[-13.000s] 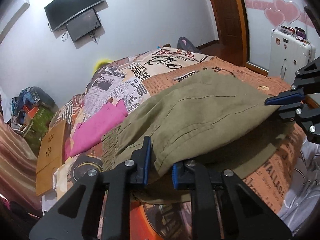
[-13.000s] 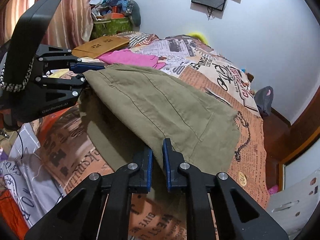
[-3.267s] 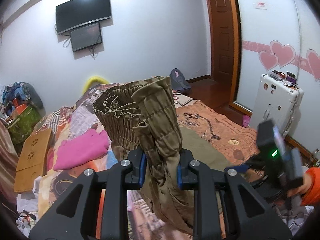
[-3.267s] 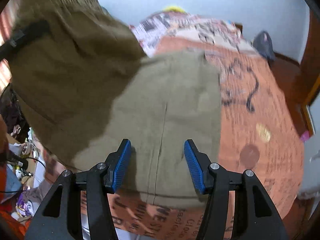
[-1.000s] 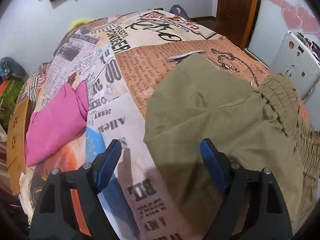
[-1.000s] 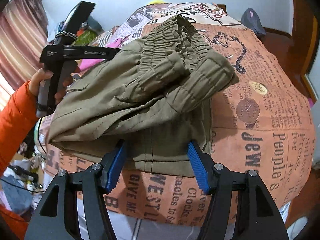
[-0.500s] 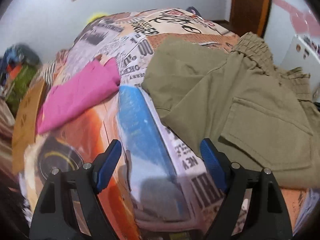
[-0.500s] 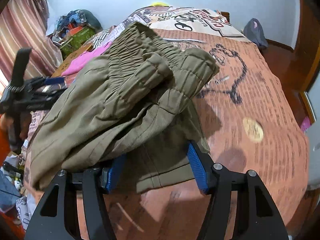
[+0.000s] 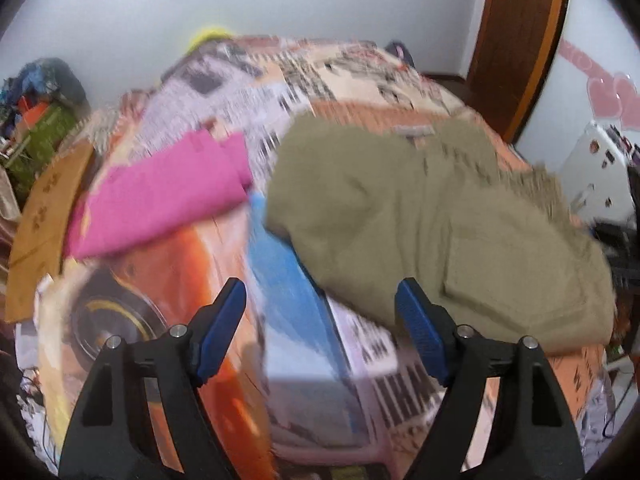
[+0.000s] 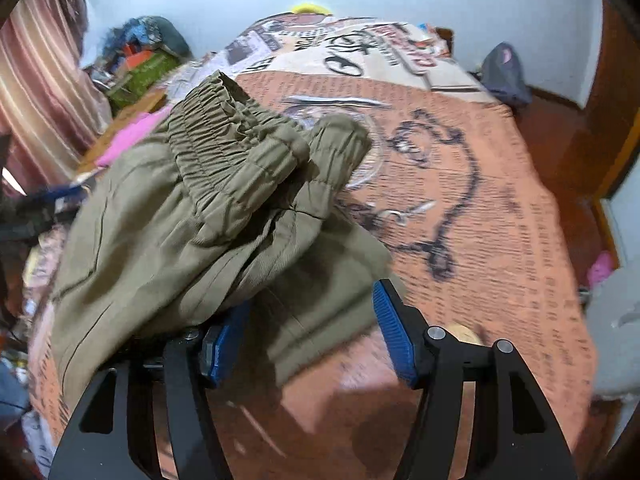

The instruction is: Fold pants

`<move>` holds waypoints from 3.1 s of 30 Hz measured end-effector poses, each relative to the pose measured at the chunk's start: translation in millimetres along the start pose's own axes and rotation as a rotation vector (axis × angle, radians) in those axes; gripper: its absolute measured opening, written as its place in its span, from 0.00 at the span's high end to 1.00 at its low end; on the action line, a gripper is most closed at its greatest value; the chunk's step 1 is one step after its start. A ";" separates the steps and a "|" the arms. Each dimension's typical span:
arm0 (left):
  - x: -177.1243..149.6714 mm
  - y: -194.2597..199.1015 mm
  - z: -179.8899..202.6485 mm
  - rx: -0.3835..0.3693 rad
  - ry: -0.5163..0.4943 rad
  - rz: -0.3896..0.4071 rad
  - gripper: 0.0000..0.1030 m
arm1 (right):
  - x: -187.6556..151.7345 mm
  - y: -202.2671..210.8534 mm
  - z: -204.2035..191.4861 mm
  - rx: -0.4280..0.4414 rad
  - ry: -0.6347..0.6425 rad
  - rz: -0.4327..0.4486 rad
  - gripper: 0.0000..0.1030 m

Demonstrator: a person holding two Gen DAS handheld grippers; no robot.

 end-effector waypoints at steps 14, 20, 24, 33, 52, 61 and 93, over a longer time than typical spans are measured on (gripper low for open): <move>20.3 -82.6 -36.1 0.083 0.005 -0.103 0.20 | 3.5 53.0 -58.7 0.086 -0.064 0.057 0.35; 8.5 -76.5 -33.6 0.132 -0.053 -0.125 0.19 | -10.9 2.1 -59.7 0.129 -0.077 -0.041 0.30; -2.8 -69.1 -34.0 0.103 -0.060 -0.148 0.19 | -5.5 -0.5 -38.2 0.096 -0.077 -0.034 0.30; -36.6 -46.4 -35.6 0.075 0.066 -0.154 0.19 | 26.9 -22.2 -14.7 -0.014 0.038 0.002 0.29; 27.3 -56.5 -36.0 0.018 0.095 -0.090 0.20 | 69.0 -39.7 -24.6 -0.016 0.096 0.025 0.33; 6.8 -69.9 -95.8 0.074 0.173 -0.116 0.07 | 63.1 -36.7 6.0 -0.048 0.058 0.014 0.33; 59.4 -102.6 -3.3 -0.040 0.008 -0.068 0.11 | 126.0 -48.6 -32.2 -0.010 0.155 0.126 0.89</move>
Point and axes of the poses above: each gripper's, at about its wrist camera, not at the fingertips, and y roughly against the way its jaws point, z to its right, x to its top, the point moved 8 cm from there along -y, roughly the way its jaws point, and after that the axes turned 3 degrees about -x, right-handed, at the moved point
